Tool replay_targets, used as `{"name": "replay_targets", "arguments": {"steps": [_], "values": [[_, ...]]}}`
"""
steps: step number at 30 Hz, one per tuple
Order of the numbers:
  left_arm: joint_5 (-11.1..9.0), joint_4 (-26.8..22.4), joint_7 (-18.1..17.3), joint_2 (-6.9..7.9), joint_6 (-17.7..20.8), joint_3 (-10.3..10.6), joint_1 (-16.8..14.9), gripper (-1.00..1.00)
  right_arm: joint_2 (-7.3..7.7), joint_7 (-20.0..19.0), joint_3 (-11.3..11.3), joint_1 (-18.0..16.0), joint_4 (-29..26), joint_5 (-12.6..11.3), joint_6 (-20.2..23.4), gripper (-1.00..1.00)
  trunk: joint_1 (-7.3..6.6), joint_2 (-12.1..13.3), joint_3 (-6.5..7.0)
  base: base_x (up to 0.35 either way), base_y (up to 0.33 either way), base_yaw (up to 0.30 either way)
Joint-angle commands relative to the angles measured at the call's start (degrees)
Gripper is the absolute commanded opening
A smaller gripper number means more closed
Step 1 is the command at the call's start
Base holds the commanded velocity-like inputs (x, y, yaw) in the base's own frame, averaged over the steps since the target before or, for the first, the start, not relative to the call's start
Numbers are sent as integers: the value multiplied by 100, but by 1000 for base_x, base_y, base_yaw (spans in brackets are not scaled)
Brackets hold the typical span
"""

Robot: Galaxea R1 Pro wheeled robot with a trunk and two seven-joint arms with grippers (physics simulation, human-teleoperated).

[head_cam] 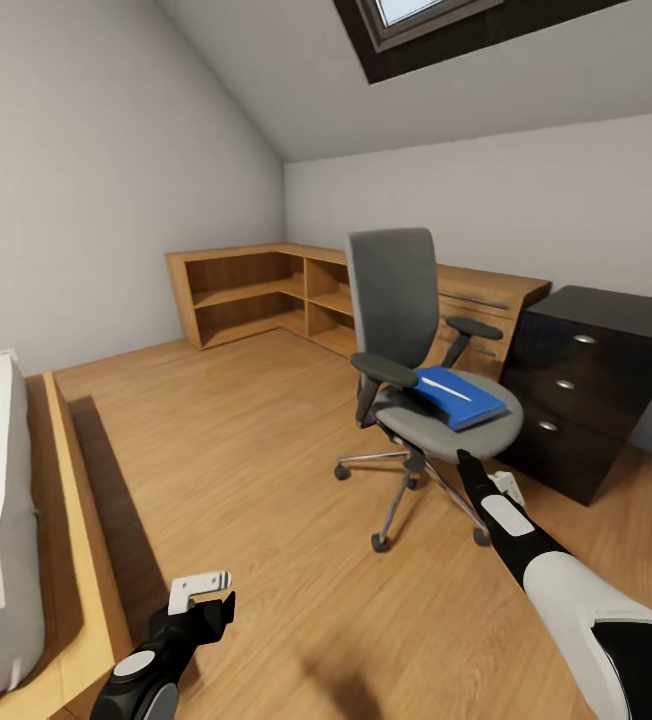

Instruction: In the bedroom, organize the workspace by keeping the computer under the desk, ensuring the monitor is on the desk, placing the keyboard on the desk next to the monitor, placing the mouse on the desk next to the keyboard, moving the folder from the swivel chair onto the desk next to the mouse, stacking the notebook on top of the folder with the pen on top of the notebook, and positioning the swivel chair next to the desk.

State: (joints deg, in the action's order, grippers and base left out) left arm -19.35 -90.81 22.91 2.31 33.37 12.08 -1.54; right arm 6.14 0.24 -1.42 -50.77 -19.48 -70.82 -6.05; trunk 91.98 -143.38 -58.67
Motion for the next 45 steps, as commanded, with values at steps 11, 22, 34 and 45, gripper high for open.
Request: {"name": "replay_targets", "arguments": {"steps": [11,22,34,45], "values": [[-60,-7,59,6,11,14,-4,100,1,-4,-23,-3,-11,-46,-20,100,0,-2,-5,116,0,0],[-57,-7,56,6,11,12,-4,100,1,-482,-16,-1,18,-46,-27,100,0,-2,-5,140,0,0],[-68,-7,55,6,11,13,-4,100,1,-551,-16,-3,41,-46,-27,100,0,-2,-5,81,0,0],[-69,0,47,6,12,11,-4,100,-2,-543,-16,-3,39,-45,-43,100,0,-2,-5,311,0,0]]}}
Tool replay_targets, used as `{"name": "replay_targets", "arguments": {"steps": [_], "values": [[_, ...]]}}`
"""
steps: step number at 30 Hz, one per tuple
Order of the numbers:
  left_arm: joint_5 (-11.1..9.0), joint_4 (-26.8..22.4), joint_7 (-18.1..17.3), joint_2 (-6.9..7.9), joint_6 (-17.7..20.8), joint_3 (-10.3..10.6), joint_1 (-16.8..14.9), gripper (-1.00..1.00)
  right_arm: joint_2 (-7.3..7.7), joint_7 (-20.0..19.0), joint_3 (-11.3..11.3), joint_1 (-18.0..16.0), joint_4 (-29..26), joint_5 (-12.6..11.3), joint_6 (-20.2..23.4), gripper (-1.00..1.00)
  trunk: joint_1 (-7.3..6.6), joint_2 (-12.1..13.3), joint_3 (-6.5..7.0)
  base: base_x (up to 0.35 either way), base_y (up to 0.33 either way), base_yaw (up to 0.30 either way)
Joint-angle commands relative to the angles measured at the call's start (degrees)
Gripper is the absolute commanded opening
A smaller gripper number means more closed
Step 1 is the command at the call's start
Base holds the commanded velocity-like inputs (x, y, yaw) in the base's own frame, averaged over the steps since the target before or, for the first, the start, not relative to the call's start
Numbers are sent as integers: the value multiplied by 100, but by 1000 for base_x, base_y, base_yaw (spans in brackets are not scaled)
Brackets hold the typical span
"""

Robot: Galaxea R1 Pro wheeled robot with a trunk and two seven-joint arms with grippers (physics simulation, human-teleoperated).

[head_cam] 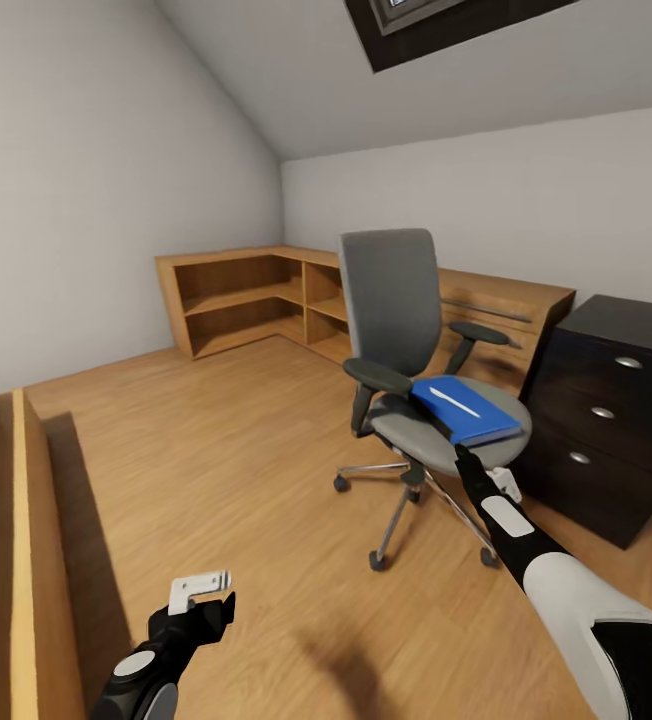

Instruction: In the bedroom, organize the workspace by keeping the computer under the desk, ensuring the monitor is on the desk, placing the keyboard on the desk next to the monitor, placing the mouse on the desk next to the keyboard, moving the folder from the swivel chair onto the desk next to the mouse, stacking the notebook on top of the folder with the pen on top of the notebook, and positioning the swivel chair next to the desk.

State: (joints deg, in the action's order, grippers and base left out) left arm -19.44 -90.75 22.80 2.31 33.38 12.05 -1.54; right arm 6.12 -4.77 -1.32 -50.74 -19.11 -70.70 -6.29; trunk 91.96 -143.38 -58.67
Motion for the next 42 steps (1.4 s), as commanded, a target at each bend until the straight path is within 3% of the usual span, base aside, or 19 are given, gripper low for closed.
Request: {"name": "replay_targets", "arguments": {"steps": [1,12,42], "values": [[-60,-5,58,6,14,12,-4,100,2,-41,-26,-6,3,-56,-20,100,2,-2,-5,321,0,0],[-60,64,60,6,19,16,-4,100,-5,-25,-35,-6,-5,-58,-30,100,2,-2,-5,256,0,16],[-60,117,65,-3,19,17,-4,100,-5,-75,-35,-5,1,-33,-30,100,2,-2,-5,-43,-9,27]]}}
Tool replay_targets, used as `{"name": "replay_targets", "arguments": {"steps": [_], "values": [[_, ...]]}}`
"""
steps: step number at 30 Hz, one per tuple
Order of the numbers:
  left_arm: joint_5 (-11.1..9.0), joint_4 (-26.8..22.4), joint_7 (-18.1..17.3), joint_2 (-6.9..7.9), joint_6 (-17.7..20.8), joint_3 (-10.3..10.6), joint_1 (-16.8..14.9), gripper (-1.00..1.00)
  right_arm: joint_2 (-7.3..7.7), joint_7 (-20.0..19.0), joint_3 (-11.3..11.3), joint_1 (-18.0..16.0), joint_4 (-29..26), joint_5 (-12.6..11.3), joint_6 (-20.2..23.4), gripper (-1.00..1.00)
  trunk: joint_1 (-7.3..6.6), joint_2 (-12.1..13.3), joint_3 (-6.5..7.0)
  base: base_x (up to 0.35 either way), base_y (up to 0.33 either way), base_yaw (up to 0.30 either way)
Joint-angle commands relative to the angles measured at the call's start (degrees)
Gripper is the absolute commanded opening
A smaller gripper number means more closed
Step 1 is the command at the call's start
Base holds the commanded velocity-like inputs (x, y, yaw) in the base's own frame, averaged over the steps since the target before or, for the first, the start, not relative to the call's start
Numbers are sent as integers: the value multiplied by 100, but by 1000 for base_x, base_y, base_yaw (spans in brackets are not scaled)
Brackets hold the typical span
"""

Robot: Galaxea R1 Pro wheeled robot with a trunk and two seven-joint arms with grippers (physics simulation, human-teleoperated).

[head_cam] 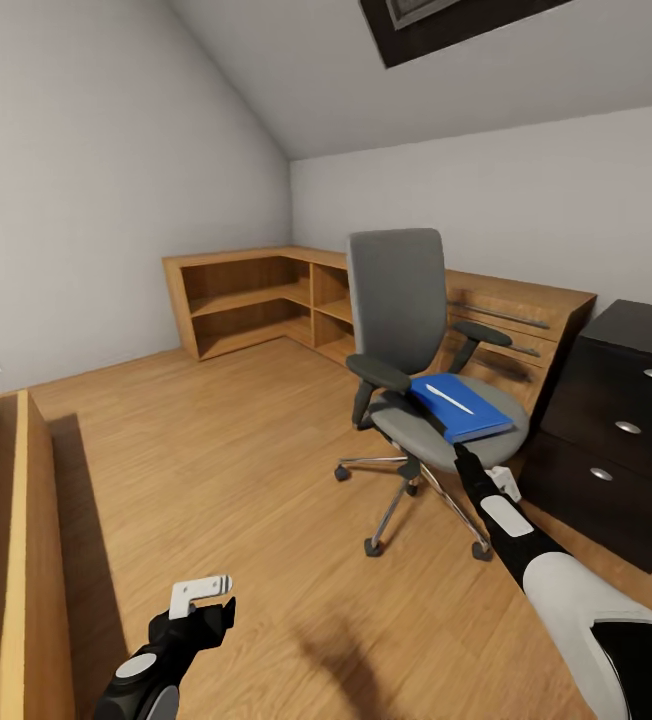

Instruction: In the bedroom, organize the workspace by keeping the computer under the desk, ensuring the monitor is on the desk, placing the keyboard on the desk next to the monitor, placing the mouse on the desk next to the keyboard, moving the folder from the swivel chair onto the desk next to the mouse, stacking the notebook on top of the folder with the pen on top of the notebook, and positioning the swivel chair next to the desk.

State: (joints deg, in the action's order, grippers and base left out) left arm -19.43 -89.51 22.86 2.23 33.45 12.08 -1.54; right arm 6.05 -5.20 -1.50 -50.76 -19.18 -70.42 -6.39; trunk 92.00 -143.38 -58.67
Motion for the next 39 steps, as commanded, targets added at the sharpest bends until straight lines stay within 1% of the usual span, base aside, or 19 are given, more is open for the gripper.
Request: {"name": "replay_targets", "arguments": {"steps": [1,5,18,20,22,26,39], "values": [[-60,-6,60,6,13,13,-4,100,2,-33,-17,-1,10,-58,-20,100,-1,-2,-5,0,-225,0],[-60,-6,61,9,13,12,-4,100,-4,-40,-23,3,11,-52,-20,100,-1,-2,-5,0,-151,0],[-60,-5,61,13,13,6,-4,100,-12,-27,-30,5,9,-65,3,100,-1,-2,-5,0,-12,0],[-60,-5,61,12,13,5,-4,100,-30,-26,-28,5,7,-68,7,100,-1,-2,-5,0,0,0],[-60,-5,61,12,13,5,-4,100,-78,-25,-23,5,-1,-74,13,100,-1,-2,-5,0,0,0],[-60,-5,61,12,13,5,-4,100,-106,-25,-19,5,-11,-77,15,100,-1,-2,-5,0,0,0],[-48,-5,58,8,13,10,-4,100,-121,-24,-9,5,12,-86,15,100,-1,-2,-5,0,0,0]]}}
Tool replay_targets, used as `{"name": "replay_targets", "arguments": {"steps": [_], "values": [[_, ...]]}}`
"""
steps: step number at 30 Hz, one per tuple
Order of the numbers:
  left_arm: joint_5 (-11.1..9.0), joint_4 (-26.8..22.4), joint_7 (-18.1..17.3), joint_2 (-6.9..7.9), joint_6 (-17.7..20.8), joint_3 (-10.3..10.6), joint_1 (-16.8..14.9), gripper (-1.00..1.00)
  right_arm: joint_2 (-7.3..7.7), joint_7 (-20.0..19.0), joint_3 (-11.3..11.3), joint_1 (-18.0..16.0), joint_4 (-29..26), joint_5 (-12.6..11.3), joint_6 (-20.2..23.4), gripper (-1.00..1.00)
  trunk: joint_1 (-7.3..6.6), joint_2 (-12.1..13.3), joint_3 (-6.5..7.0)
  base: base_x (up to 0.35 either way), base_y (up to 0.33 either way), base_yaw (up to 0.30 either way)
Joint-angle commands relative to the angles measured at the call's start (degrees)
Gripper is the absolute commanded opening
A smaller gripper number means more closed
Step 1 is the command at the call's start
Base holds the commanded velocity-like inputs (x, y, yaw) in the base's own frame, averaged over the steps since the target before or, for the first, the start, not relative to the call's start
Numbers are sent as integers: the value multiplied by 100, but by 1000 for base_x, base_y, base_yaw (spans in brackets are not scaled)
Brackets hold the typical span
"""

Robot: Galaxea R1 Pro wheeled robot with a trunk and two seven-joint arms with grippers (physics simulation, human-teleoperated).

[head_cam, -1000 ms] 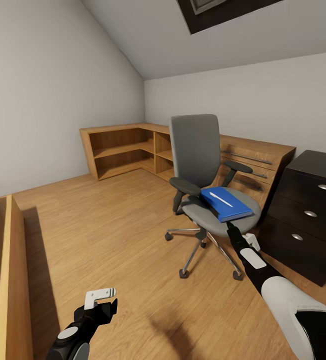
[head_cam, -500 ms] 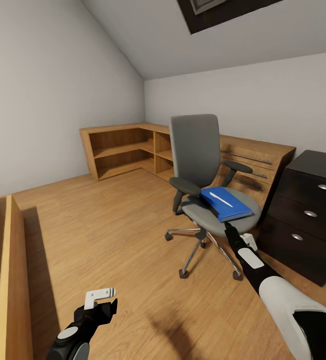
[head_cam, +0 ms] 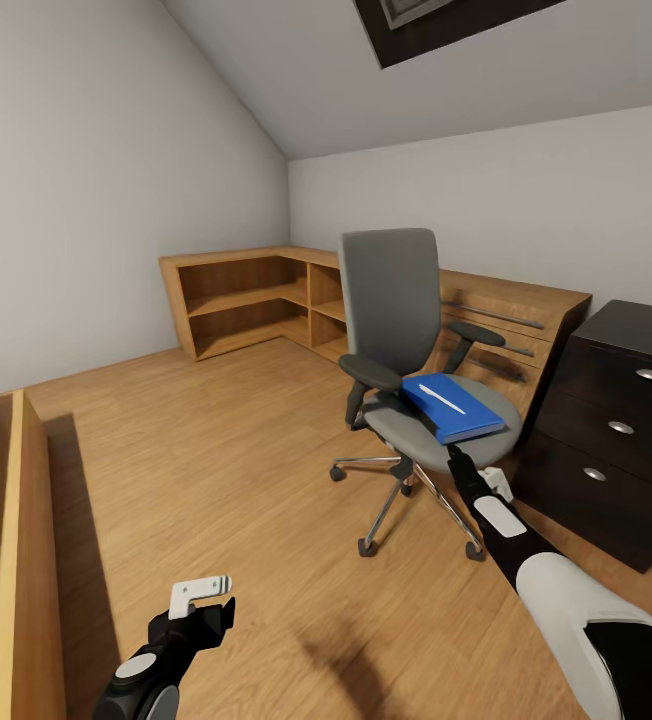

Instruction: In the bedroom, organize the workspace by keeping the computer under the desk, ensuring the monitor is on the desk, placing the keyboard on the desk next to the monitor, placing the mouse on the desk next to the keyboard, moving the folder from the swivel chair onto the desk next to the mouse, stacking the notebook on top of the folder with the pen on top of the notebook, and positioning the swivel chair next to the desk.

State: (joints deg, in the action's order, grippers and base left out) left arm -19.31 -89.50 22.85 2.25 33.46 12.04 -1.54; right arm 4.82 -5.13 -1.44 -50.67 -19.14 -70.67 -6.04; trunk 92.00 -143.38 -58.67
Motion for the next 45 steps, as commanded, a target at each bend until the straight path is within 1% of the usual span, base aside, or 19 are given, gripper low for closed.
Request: {"name": "replay_targets", "arguments": {"steps": [1,20,30,34,45], "values": [[-58,-7,56,5,11,15,-4,100,1,-32,-15,-4,9,-60,-21,100,-1,-2,-5,0,0,0],[-64,-15,44,6,11,17,-4,100,-7,38,-18,-4,23,-69,85,100,-1,-2,-5,0,0,0],[-64,-15,44,4,11,17,-4,100,-7,256,4,-4,24,-69,205,100,-1,-2,-5,0,0,0],[-64,-15,44,3,11,17,-4,100,-7,287,3,-4,24,-69,207,100,-1,-2,-5,0,0,0],[-63,-15,44,3,11,17,-4,100,-6,320,12,-3,16,-69,208,100,-1,-2,-5,104,0,0]]}}
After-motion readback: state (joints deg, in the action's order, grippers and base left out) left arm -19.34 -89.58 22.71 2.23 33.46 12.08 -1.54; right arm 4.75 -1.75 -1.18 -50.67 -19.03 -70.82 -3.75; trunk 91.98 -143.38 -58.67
